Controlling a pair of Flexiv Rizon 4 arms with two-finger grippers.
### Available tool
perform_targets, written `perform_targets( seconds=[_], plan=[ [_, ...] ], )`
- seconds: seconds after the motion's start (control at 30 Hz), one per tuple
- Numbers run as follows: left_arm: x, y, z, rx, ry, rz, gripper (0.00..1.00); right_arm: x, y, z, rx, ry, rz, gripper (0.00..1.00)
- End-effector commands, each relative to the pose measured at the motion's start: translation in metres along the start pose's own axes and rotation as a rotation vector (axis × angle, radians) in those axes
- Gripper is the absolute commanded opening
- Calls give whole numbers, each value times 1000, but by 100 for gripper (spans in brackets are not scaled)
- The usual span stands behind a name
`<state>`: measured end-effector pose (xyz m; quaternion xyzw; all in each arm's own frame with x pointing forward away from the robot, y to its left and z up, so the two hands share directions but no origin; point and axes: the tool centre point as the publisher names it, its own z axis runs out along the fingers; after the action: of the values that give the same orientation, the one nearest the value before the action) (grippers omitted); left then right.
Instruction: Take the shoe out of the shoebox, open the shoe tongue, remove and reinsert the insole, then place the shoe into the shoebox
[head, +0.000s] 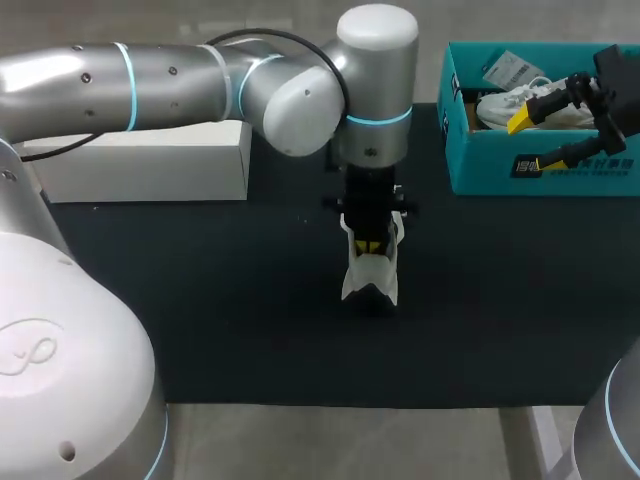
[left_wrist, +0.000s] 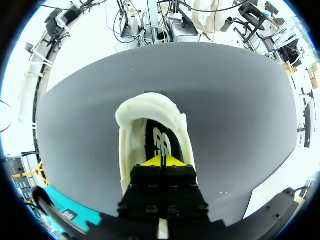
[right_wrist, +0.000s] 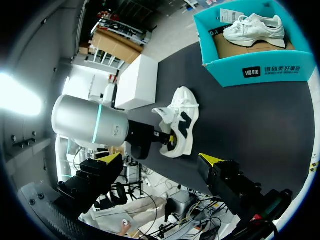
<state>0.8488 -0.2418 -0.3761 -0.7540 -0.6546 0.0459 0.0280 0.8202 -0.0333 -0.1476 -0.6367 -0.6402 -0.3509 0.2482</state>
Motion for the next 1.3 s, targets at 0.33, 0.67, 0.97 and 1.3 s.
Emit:
perform_targets(
  seconds=[0.33,0.67,0.97,1.3],
  plan=[
    [-7,-4,37,46,42,13,0,0,0,1,0,-2,1,100],
    [-16,-6,45,93,-63,-17,0,0,0,1,0,-2,1,100],
    [-11,-3,13,60,-53,5,0,0,0,1,0,-2,1,100],
    [-1,-3,42,80,-10,-16,0,0,0,1,0,-2,1,100]
  ],
)
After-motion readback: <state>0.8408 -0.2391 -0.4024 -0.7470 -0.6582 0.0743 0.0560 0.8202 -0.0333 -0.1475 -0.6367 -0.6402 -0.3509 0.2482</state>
